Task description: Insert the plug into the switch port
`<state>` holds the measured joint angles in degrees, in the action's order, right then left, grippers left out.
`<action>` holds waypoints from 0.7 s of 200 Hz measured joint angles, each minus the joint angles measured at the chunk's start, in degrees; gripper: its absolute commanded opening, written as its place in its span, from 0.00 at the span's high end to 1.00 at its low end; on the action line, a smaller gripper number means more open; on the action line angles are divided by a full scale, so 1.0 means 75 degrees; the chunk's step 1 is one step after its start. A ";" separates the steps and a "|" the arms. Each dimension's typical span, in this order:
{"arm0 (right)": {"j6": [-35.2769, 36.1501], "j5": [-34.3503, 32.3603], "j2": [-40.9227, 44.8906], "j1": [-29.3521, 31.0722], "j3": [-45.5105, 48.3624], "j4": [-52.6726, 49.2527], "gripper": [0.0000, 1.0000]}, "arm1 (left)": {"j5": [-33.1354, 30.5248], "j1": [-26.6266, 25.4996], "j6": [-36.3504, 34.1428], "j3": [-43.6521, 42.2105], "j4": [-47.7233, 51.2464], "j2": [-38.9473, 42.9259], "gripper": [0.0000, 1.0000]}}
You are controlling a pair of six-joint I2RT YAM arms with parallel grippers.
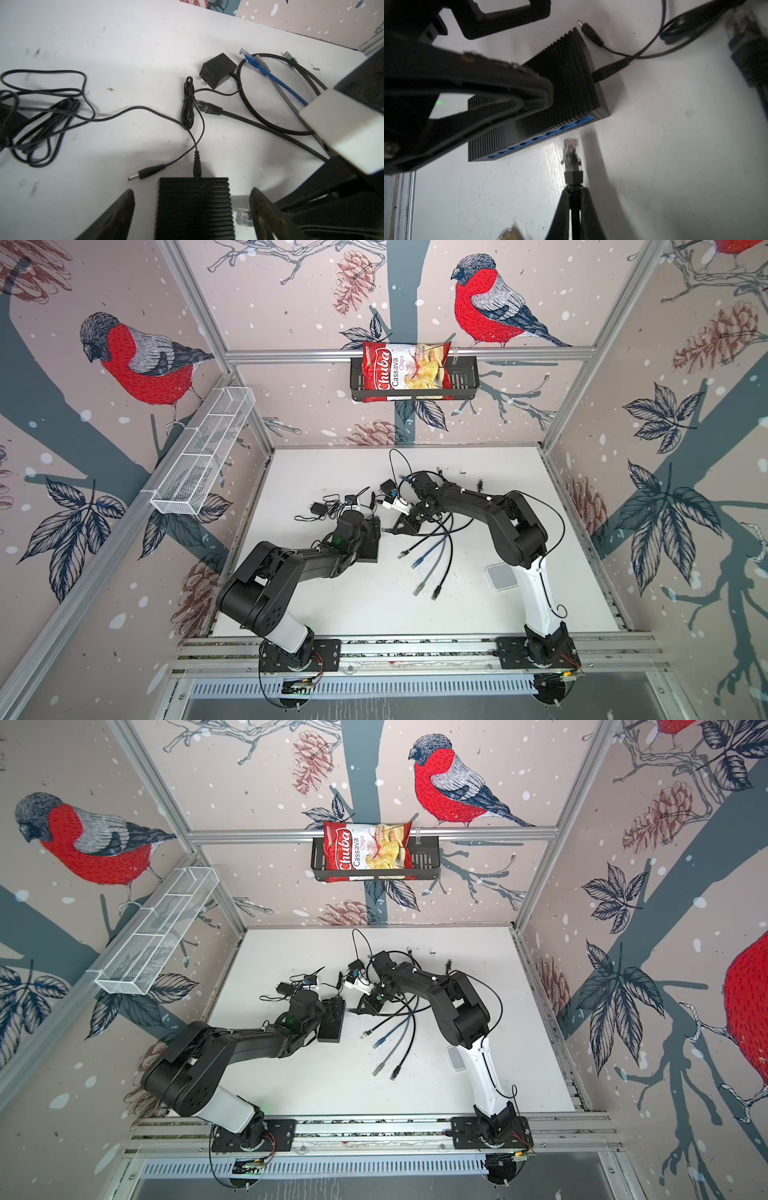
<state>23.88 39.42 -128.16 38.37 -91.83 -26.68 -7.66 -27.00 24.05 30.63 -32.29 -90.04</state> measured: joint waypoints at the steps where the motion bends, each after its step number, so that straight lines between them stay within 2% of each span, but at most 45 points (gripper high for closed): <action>1: 0.0000 0.0003 -0.0003 0.0000 -0.0003 0.0000 0.99 | 0.0000 0.0000 0.0000 0.0012 0.0000 -0.0006 0.15; 140: -0.0055 0.0478 -0.0297 -0.0020 -0.0256 -0.0070 0.99 | 0.0586 0.0000 0.0335 0.0187 -0.0172 -0.0723 0.17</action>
<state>23.46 43.00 -130.39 38.22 -93.76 -27.20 -3.27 -27.00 26.57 32.03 -33.58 -95.46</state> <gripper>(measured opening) 0.097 0.832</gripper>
